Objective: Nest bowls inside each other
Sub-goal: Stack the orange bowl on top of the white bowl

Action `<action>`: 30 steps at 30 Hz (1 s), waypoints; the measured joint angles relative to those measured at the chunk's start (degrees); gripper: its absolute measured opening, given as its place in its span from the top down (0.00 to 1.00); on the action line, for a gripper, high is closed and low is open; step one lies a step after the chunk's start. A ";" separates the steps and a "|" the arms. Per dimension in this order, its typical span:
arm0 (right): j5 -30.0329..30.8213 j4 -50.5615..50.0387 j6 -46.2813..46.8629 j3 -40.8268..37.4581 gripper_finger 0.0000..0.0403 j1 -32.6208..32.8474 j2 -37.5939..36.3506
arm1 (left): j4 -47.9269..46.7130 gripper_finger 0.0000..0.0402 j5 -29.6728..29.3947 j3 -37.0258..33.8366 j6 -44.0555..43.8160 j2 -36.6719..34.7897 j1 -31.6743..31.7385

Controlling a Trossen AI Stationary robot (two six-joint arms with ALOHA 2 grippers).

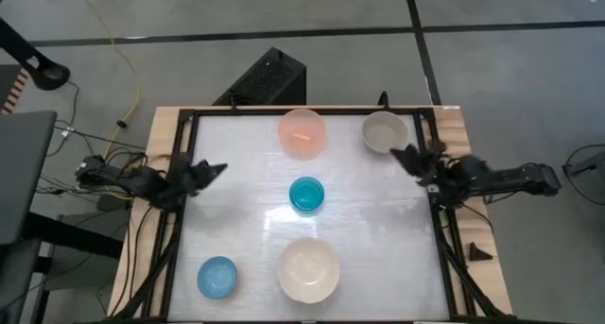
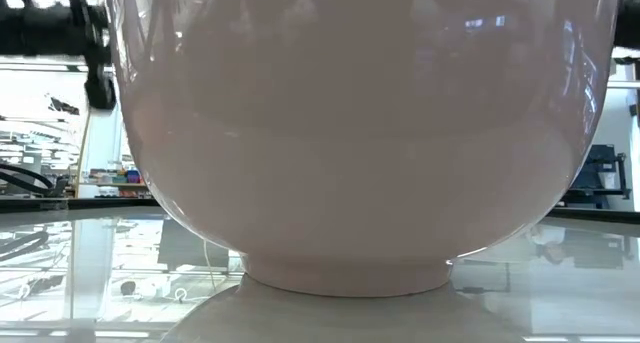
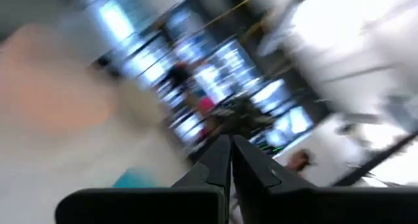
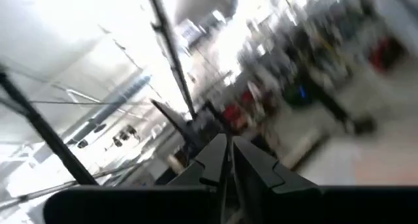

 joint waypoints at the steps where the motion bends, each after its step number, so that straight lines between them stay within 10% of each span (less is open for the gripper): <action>1: -0.01 -1.21 -3.00 2.64 0.85 -0.33 0.83 | 2.17 0.99 0.45 1.04 3.74 0.00 0.00; 15: -11.30 -36.58 -25.02 47.06 0.85 -7.48 39.46 | -25.59 0.86 -2.48 30.33 25.29 15.76 1.94; 30: -30.05 -41.87 -42.70 59.53 0.85 -20.15 70.94 | -30.44 0.85 -3.08 32.13 26.32 19.46 4.87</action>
